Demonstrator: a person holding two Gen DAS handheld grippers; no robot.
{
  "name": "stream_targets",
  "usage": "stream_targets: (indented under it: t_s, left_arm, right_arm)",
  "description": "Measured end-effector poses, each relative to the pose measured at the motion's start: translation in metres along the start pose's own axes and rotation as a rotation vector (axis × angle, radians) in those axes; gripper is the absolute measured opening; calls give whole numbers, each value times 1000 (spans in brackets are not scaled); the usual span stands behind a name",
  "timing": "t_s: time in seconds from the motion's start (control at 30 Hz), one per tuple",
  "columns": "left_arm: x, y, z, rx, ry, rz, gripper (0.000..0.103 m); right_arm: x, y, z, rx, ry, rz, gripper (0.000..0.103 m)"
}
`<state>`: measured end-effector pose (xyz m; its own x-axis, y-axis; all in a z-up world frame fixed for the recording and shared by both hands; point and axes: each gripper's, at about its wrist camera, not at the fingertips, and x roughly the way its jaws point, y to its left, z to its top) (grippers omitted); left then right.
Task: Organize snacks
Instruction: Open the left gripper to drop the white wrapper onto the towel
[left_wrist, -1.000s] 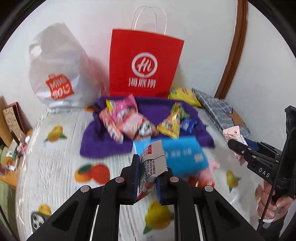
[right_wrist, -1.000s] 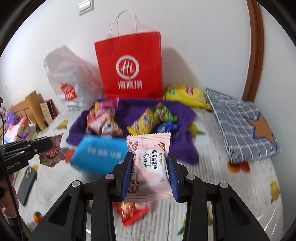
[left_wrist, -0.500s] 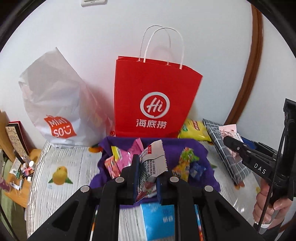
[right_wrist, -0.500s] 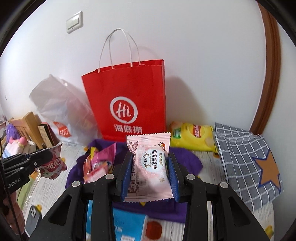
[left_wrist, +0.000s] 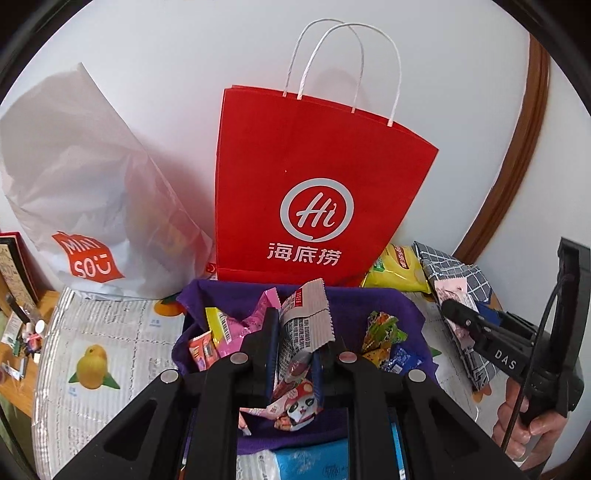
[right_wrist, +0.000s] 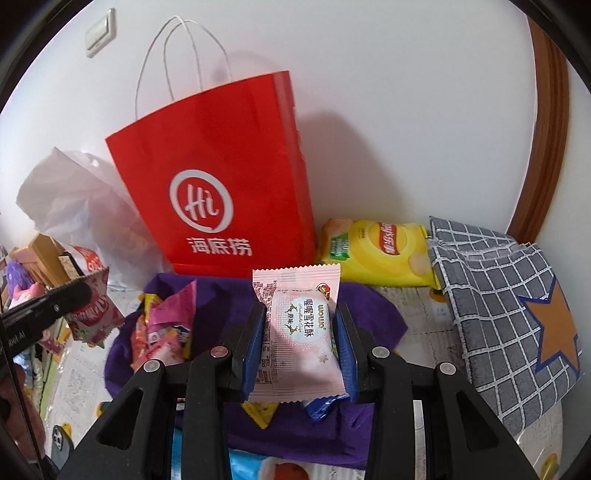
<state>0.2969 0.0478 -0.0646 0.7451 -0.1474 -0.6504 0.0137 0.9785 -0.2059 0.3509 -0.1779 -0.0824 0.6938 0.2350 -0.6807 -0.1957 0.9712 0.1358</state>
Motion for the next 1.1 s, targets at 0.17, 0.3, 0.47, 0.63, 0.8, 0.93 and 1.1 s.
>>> stream_targets:
  t_s: [0.17, 0.3, 0.47, 0.63, 0.8, 0.93, 1.1]
  left_arm:
    - [13, 1, 1, 2, 19, 2, 15]
    - [27, 6, -4, -5, 63, 8, 15]
    - [48, 12, -9, -33, 129, -13, 15]
    - [63, 9, -14, -37, 165, -11, 15]
    - [73, 1, -18, -14, 183, -9, 15]
    - [73, -3, -18, -5, 178, -10, 15]
    - [69, -5, -16, -4, 163, -31, 26]
  right_arm:
    - [10, -7, -3, -26, 31, 0, 37]
    - [26, -11, -8, -40, 80, 6, 37]
    - [43, -10, -14, -57, 143, 4, 37]
    - [55, -8, -20, -75, 190, 6, 37]
    - [63, -10, -24, -78, 226, -1, 37]
    - [64, -8, -25, -83, 232, 3, 37]
    - [63, -3, -26, -110, 232, 6, 43]
